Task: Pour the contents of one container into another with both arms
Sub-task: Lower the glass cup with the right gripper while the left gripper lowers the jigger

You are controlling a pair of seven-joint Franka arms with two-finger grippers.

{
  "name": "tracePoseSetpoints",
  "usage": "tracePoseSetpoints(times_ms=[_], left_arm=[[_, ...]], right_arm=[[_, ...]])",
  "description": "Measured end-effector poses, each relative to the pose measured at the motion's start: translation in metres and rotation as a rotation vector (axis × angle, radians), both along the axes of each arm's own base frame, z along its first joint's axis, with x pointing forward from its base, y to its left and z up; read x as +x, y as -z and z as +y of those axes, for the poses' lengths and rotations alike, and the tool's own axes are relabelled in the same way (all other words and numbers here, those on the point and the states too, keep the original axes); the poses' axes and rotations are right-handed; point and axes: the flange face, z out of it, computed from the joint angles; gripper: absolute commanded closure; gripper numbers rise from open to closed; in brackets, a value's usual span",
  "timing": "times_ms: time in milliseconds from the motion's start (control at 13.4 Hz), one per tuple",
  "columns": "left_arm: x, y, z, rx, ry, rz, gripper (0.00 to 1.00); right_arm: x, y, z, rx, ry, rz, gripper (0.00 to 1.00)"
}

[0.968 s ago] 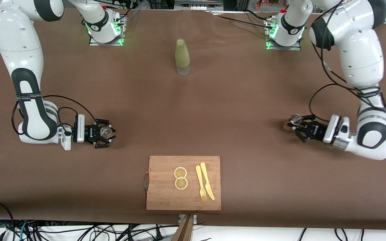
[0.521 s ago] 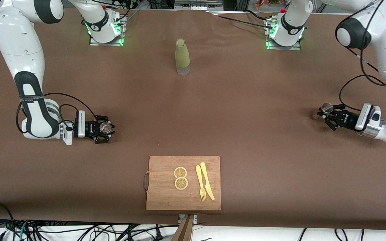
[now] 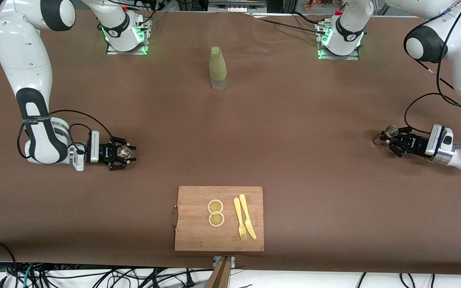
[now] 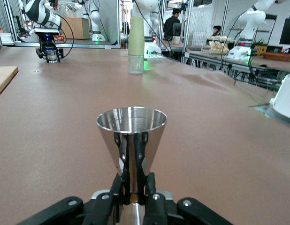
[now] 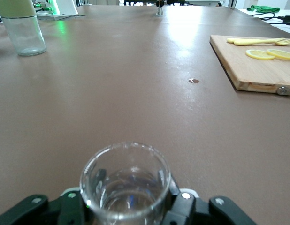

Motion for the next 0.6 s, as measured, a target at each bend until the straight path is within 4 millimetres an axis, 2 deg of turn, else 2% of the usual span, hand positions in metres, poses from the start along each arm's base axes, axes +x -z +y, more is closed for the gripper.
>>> tracePoseSetpoints(times_ms=[74, 149, 223, 372, 596], left_arm=[[0.000, 0.002, 0.000, 0.002, 0.000, -0.005, 0.40], [0.001, 0.003, 0.001, 0.004, 0.000, -0.007, 0.01], [0.001, 0.002, 0.001, 0.005, 0.000, -0.010, 0.00], [0.003, 0.000, 0.002, 0.009, 0.001, -0.017, 0.00], [0.008, -0.005, 0.007, 0.030, -0.001, -0.044, 0.00]], right_arm=[[0.000, 0.000, -0.005, -0.005, 0.004, -0.002, 0.00], [0.000, 0.000, -0.011, -0.015, 0.011, -0.004, 0.00], [0.000, -0.001, -0.022, -0.031, 0.022, -0.008, 0.00], [0.006, -0.011, -0.057, -0.079, 0.057, -0.029, 0.00], [0.019, -0.048, -0.108, -0.117, 0.129, 0.020, 0.00]])
